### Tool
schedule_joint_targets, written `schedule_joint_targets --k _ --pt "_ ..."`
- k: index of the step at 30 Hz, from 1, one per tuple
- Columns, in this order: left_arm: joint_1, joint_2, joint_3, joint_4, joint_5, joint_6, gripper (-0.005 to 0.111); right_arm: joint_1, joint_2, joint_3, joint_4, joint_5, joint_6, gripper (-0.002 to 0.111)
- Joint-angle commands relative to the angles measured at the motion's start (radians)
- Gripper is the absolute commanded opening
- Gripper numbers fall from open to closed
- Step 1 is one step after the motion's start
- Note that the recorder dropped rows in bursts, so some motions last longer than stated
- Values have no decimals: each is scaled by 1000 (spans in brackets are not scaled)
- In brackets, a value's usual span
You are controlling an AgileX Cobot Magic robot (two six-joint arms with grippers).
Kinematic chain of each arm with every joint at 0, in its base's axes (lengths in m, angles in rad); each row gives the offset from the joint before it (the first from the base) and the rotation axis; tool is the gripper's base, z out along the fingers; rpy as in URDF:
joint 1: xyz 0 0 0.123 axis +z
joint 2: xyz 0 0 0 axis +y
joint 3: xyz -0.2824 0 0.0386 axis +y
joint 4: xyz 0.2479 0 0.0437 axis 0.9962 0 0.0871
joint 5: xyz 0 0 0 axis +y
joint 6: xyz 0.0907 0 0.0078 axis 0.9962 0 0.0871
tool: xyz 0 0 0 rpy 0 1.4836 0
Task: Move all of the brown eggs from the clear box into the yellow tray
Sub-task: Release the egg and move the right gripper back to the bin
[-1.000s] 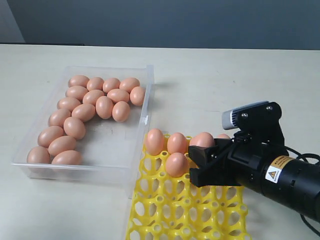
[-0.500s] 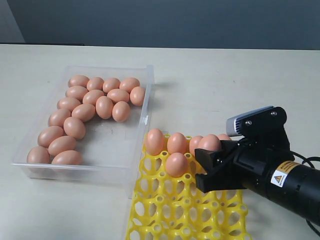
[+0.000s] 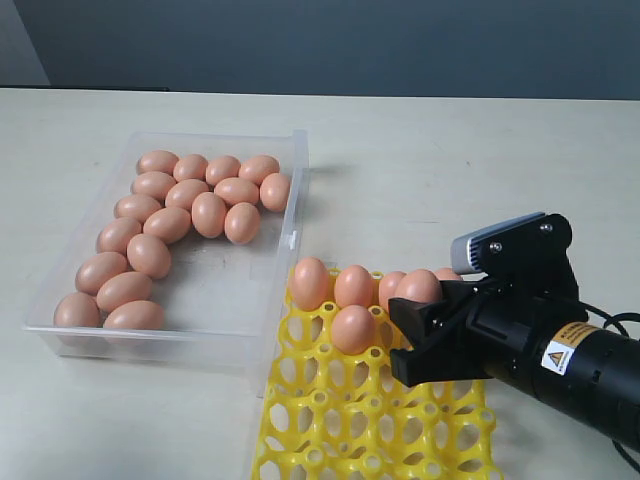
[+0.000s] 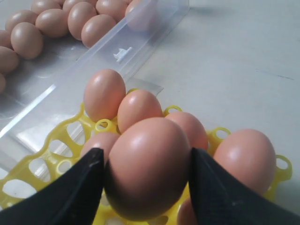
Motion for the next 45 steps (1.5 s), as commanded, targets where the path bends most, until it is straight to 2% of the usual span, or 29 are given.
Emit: schedule_joint_targets --k 1,3,8,20,24,32,35,39,45 --pt "-5 -5 4 0 -11 0 0 -6 -4 1 -11 -17 -6 52" --pt "-5 -5 4 0 -11 0 0 -6 -4 1 -11 -15 -6 53" --pt "-5 -5 4 0 -11 0 0 -6 -4 -3 -16 -11 -8 68" --pt "-5 -5 4 0 -11 0 0 -6 -4 -44 -16 -85 -8 68" --pt "-5 -5 4 0 -11 0 0 -6 -4 -159 -47 72 -8 67" --pt "-5 -5 4 0 -11 0 0 -6 18 -513 -238 588 -10 64" --pt "-5 -5 4 0 -11 0 0 -6 94 -640 -250 678 -10 64" --pt "-5 -5 4 0 -11 0 0 -6 238 -791 -253 695 -10 64" --pt "-5 -5 4 0 -11 0 0 -11 520 -1033 -255 805 83 64"
